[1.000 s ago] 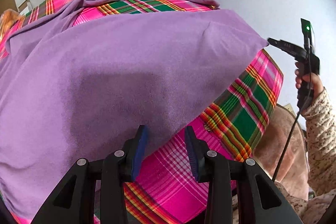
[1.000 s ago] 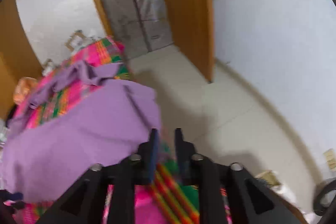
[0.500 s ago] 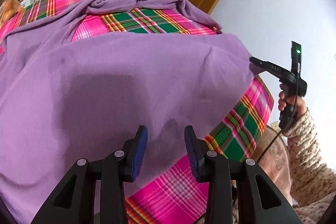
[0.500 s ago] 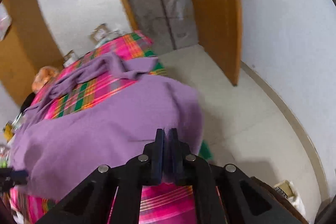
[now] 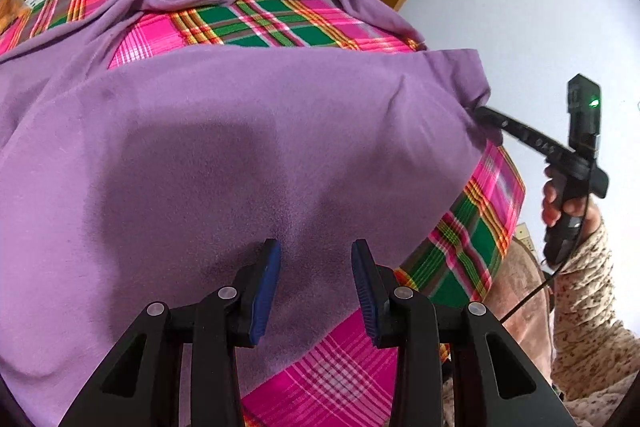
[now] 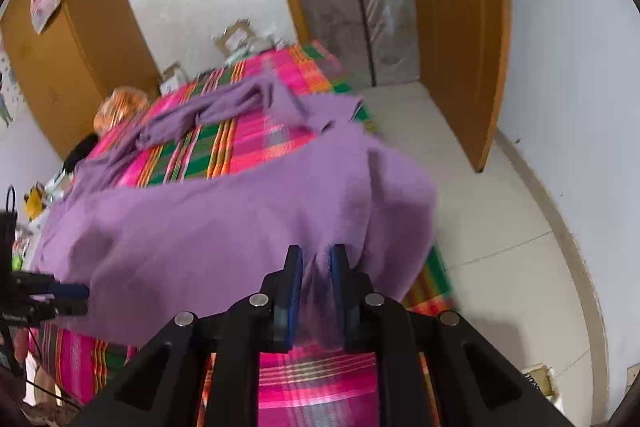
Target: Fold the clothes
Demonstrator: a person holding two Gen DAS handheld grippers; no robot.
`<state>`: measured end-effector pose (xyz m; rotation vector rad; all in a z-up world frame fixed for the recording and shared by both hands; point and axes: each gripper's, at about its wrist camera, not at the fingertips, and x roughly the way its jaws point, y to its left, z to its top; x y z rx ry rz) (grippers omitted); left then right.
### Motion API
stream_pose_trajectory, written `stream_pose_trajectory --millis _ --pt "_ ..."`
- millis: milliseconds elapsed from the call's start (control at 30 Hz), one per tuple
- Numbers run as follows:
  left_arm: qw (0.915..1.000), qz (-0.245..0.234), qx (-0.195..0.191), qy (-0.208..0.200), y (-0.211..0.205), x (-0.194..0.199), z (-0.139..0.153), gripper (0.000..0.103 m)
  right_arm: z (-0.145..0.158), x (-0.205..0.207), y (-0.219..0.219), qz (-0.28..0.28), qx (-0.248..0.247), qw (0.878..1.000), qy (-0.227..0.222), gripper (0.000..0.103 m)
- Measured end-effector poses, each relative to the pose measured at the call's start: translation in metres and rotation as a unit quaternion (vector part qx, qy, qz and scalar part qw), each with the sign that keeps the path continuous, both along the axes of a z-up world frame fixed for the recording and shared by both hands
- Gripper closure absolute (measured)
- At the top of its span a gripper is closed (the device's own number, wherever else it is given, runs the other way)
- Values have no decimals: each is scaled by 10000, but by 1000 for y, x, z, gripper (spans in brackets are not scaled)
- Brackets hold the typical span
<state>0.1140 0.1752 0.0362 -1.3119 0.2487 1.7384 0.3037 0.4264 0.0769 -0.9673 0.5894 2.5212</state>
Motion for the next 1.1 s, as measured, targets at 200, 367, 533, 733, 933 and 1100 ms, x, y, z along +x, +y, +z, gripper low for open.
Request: stream_pose_trajectory --millis 200,367,533,733,933,1100 --pt "9999 -15 108 -52 -2 -2 -3 65 -8 32 67 -1327 -1079 9814 871 73" --pt "9997 1 206 -114 -5 -4 -3 65 -37 22 95 -1416 -1798 9715 618 72" --pt "9996 5 246 -128 -4 -5 -3 65 -54 4 99 -1241 -2030 9705 395 69" --pt "9996 9 261 -119 -3 -6 -2 64 -60 2 97 -1262 -2059 9696 400 72" --pt "9996 39 251 -98 -3 -5 -2 64 -51 18 95 -1392 -1794 9720 603 98" --pt "9997 82 217 -42 -2 -2 -1 64 -23 38 91 -1654 -1235 9752 792 98"
